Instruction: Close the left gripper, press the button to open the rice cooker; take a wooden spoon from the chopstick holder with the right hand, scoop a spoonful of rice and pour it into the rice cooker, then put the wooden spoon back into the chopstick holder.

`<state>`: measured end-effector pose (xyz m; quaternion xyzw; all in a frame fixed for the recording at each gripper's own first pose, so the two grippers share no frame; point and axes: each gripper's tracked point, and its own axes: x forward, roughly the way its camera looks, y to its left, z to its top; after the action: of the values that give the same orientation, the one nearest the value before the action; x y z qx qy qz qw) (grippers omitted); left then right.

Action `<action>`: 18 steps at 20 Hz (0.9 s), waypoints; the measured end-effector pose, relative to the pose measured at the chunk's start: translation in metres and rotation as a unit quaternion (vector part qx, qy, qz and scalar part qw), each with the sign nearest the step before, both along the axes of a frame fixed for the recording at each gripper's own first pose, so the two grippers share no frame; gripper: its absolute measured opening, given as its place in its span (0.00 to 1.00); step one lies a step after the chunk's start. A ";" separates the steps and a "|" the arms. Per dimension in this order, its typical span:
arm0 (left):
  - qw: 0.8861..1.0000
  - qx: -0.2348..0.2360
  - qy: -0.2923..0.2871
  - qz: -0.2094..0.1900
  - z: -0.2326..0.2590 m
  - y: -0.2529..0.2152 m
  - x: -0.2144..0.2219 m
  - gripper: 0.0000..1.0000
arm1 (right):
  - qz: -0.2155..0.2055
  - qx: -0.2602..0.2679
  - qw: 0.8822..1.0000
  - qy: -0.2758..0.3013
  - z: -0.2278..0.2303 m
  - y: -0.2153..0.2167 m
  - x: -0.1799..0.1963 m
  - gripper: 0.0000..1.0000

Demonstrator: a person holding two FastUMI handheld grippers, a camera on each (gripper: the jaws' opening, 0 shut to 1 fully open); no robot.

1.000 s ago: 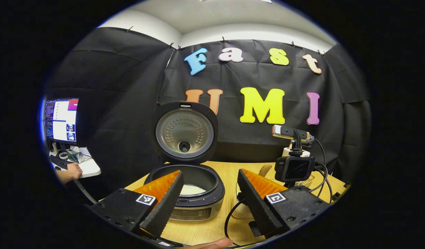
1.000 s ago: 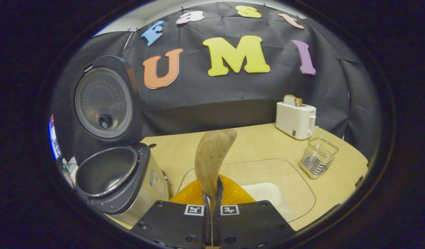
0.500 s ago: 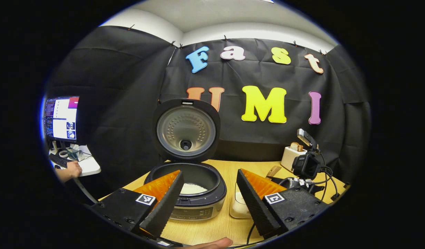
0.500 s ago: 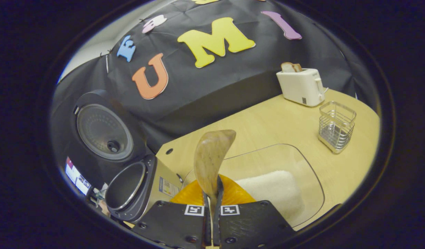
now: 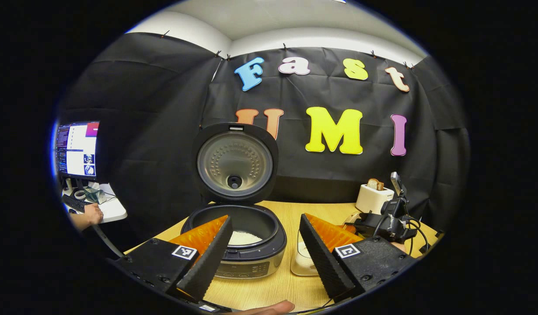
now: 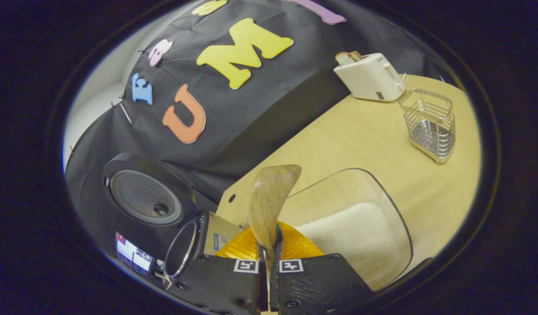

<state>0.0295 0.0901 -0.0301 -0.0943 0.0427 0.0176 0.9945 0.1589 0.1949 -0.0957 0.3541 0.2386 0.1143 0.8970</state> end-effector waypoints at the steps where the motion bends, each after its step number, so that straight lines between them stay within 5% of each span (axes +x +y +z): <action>1: 1.000 0.000 0.002 0.002 -0.001 0.002 0.000 0.99 | -0.002 0.004 1.000 -0.002 0.003 -0.002 0.000 0.03; 7: 1.000 0.003 0.010 0.008 -0.005 0.004 0.003 0.99 | -0.031 0.038 0.998 -0.041 0.034 -0.037 0.000 0.02; 18: 1.000 0.014 0.015 0.012 -0.007 0.002 0.003 0.99 | -0.075 0.175 0.982 -0.005 0.033 -0.097 -0.001 0.02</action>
<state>0.0325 0.0920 -0.0372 -0.0805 0.0560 0.0314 0.9947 0.1583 0.0982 -0.0627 0.5216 0.1828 0.0886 0.8287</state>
